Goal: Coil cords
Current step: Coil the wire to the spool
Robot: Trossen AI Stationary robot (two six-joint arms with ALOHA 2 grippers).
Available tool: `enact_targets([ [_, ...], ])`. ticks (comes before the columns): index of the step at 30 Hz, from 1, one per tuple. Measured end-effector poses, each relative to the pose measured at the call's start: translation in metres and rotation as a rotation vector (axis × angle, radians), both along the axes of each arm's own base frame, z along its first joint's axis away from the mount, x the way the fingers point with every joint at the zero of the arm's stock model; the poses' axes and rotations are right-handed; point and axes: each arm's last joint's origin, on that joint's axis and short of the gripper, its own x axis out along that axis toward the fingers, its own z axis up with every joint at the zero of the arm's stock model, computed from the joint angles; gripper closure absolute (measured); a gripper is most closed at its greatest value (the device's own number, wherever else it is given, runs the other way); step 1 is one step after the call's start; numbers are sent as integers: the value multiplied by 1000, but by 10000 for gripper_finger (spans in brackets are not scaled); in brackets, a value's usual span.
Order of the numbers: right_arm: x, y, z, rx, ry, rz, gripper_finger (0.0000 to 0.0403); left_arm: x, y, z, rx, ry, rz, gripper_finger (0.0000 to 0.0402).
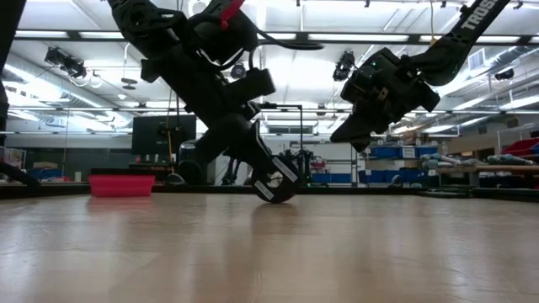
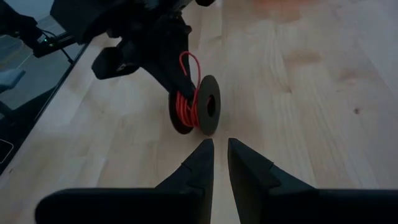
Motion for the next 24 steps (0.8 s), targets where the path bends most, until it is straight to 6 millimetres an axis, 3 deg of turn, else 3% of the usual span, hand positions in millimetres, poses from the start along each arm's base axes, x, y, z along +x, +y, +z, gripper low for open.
enact_targets([
  [16, 0, 0, 0, 8, 5, -2, 353, -1, -11, -1, 141, 53, -57, 388],
  [24, -1, 0, -1, 14, 15, -2, 353, -1, -11, -1, 146, 53, -57, 364],
])
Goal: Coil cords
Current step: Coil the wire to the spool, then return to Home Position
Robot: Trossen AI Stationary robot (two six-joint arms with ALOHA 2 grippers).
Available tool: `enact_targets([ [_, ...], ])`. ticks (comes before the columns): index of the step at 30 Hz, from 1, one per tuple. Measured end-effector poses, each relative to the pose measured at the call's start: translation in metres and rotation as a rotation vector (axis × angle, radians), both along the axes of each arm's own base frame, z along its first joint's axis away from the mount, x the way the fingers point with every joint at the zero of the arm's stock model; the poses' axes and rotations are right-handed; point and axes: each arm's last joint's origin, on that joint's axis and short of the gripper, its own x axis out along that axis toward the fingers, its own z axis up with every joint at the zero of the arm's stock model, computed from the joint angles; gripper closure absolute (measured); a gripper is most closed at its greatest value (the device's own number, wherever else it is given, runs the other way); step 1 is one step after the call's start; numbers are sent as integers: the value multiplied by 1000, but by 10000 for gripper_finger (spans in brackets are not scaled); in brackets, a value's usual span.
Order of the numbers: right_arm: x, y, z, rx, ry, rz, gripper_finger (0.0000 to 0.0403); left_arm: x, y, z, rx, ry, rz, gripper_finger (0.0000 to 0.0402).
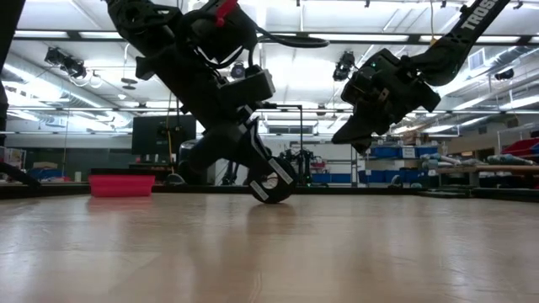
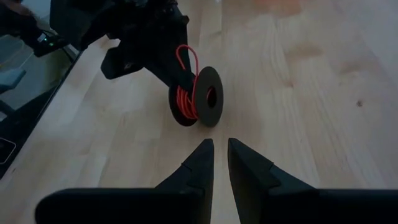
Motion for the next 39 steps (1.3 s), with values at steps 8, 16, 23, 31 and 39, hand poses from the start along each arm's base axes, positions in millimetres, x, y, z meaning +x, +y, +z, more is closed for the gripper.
enact_targets([
  [8, 0, 0, 0, 1, 2, 0, 353, -1, -1, -1, 17, 3, 18, 294],
  [16, 0, 0, 0, 1, 2, 0, 353, -1, -3, -1, 33, 9, 24, 274],
  [23, 0, 0, 0, 2, 3, 0, 353, 2, -5, 4, 61, 12, 38, 273],
  [31, 0, 0, 0, 3, 5, 1, 353, 1, -8, 5, 112, 8, 70, 273],
  [39, 0, 0, -1, 4, 6, 1, 353, 0, -14, 8, 114, 3, 47, 273],
])
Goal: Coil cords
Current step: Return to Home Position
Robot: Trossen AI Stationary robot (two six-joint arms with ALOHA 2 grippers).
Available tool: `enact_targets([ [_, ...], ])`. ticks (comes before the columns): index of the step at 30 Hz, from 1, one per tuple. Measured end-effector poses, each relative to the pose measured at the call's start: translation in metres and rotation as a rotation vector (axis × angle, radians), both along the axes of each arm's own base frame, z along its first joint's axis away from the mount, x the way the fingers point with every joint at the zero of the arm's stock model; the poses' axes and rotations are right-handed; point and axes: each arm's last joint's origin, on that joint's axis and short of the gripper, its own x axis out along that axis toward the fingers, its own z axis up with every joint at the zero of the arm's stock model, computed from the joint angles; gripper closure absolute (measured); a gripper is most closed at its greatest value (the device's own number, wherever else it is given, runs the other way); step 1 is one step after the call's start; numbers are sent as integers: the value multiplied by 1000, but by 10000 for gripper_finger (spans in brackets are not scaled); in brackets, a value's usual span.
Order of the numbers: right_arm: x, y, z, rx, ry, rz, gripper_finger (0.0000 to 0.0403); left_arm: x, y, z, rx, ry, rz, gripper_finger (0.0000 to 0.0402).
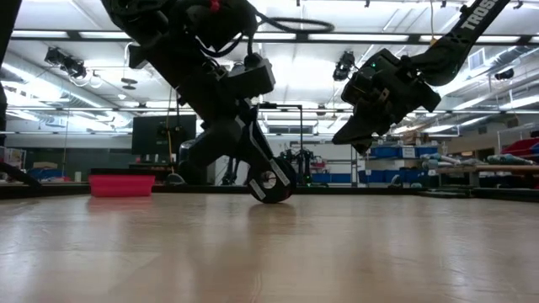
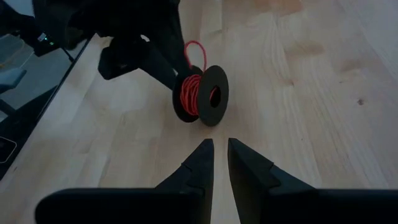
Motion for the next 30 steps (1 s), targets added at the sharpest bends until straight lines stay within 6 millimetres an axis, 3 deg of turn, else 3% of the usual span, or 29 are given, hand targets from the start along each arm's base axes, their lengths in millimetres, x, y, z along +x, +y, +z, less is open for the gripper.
enact_targets([
  [5, 0, 0, 0, 0, 0, 0, 353, -4, -3, 10, 9, -17, -1, 273],
  [16, 0, 0, -1, 14, 14, -36, 356, -19, -6, 58, -80, -194, 50, 273],
  [24, -3, 19, -16, 125, 117, -143, 365, -28, -12, 70, -153, -221, 48, 273],
  [30, -6, 30, 5, 45, 55, -208, 372, -36, -26, 81, -218, -304, -31, 273],
])
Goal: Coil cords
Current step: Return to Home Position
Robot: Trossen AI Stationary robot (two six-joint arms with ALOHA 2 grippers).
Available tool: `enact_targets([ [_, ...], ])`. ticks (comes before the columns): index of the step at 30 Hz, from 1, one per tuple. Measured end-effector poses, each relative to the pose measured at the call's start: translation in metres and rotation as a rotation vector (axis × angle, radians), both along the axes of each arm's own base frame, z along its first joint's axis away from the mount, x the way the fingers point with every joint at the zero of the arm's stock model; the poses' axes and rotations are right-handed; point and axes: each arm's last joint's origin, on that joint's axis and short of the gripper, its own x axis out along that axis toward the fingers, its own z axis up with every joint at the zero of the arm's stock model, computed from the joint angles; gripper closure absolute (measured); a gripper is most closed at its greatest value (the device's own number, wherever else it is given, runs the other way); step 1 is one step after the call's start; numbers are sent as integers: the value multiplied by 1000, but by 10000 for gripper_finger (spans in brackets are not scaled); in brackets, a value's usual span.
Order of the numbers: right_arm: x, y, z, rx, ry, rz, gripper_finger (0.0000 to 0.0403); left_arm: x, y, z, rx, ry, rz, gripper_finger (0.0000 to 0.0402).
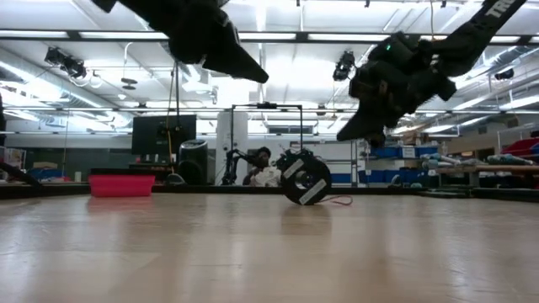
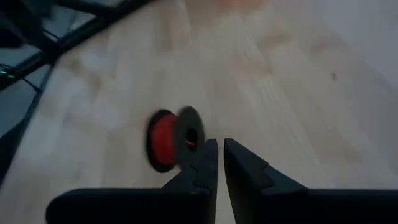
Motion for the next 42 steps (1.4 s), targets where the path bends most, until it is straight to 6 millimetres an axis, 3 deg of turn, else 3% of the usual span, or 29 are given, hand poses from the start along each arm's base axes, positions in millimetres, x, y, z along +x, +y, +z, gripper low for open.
enact_targets([
  [5, -10, 4, 28, -18, -120, 32, 374, -12, -5, -8, -60, -97, -89, 280],
  [9, -19, 16, 55, 20, -278, 194, 372, -26, -5, -12, -124, -165, -178, 288],
  [13, -33, 29, 83, 34, -420, 322, 372, -49, -1, -3, -231, -296, -269, 299],
  [18, -57, 50, 117, -101, -601, 365, 374, -85, 6, 6, -329, -444, -318, 308],
  [22, -78, 66, 130, -228, -671, 434, 373, -110, 11, 1, -401, -464, -304, 309],
  [28, -99, 86, 102, -287, -669, 541, 373, -135, 14, -16, -531, -454, -374, 309],
  [35, -115, 93, 59, -251, -642, 564, 375, -143, 15, -31, -572, -474, -386, 309],
  [42, -123, 96, 45, -143, -629, 550, 373, -148, 17, -52, -570, -415, -337, 310],
])
